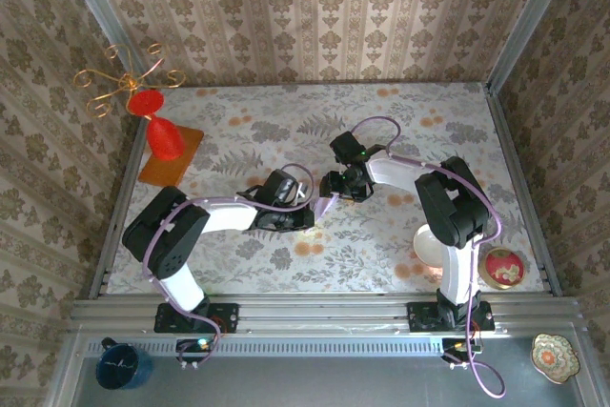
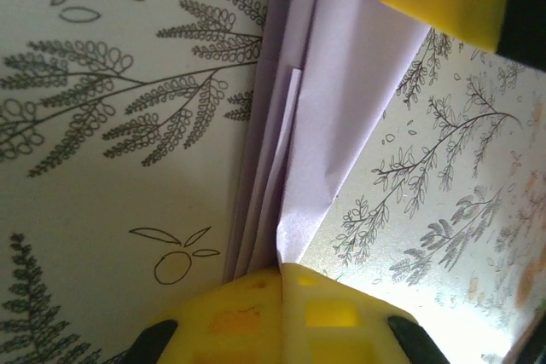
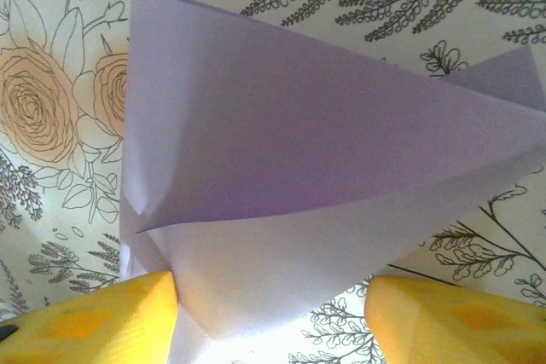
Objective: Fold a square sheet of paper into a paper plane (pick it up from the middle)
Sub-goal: Fold the wing for the fifth time at the center of the table.
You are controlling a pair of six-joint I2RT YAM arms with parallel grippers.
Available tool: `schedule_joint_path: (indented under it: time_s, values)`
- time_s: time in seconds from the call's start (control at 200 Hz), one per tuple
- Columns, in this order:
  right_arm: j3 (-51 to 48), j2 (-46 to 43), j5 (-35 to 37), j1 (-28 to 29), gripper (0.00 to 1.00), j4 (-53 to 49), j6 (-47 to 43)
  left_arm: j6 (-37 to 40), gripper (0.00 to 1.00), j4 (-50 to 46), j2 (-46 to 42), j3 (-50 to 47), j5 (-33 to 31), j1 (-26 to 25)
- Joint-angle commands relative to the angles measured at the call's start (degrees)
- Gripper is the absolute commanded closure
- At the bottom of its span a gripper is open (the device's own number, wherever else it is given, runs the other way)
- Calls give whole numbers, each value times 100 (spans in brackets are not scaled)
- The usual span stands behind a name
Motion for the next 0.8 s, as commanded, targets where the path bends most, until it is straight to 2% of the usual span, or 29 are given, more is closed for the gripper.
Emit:
schedule_joint_path:
  time_s: [0.0,0.415,0.65,0.795]
  values:
    - [-230,608,236,28,34,354,-347,-308,93,272,-1,-190,317,115]
    - [-575,-261,-1230,-415,28,979,-1249,-946,94,1068,-22,-523,822,383]
    - [-544,-80,-1090,-453,28,796,-1364,-1105,94,1228,54,-563,945,458]
    - [-319,189,-549,-371,29,463,-1265,-1151,94,1326,107,-582,985,471]
